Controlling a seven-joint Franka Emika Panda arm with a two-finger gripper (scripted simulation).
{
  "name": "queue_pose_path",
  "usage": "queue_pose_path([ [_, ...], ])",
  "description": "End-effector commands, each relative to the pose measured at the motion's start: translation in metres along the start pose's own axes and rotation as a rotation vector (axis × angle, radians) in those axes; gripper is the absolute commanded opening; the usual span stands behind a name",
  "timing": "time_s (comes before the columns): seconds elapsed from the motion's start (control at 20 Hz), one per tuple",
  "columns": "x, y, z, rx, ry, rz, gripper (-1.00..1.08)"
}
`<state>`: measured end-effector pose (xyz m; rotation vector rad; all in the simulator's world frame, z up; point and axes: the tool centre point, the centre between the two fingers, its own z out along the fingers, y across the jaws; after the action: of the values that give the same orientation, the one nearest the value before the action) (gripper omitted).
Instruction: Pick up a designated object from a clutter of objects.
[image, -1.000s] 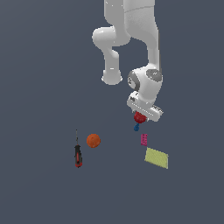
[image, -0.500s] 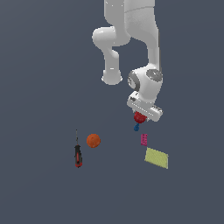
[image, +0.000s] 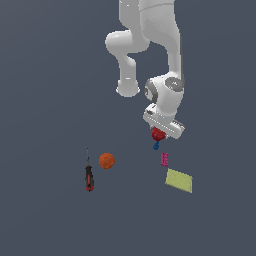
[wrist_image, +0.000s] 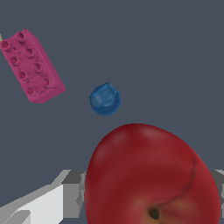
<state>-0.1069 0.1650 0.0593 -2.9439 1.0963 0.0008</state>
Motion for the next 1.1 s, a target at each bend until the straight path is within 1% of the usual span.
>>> queue_pose_path([
  [0.0, 0.009, 0.003, -0.008, 0.002, 0.001, 0.001, -1.00],
  [0.25, 0.033, 0.014, -0.028, 0.002, 0.000, 0.000, -1.00],
  [0.45, 0.059, 0.025, -0.051, 0.003, -0.001, 0.000, -1.00],
  [1.05, 0.165, 0.072, -0.141, 0.005, -0.003, 0.000, -1.00],
])
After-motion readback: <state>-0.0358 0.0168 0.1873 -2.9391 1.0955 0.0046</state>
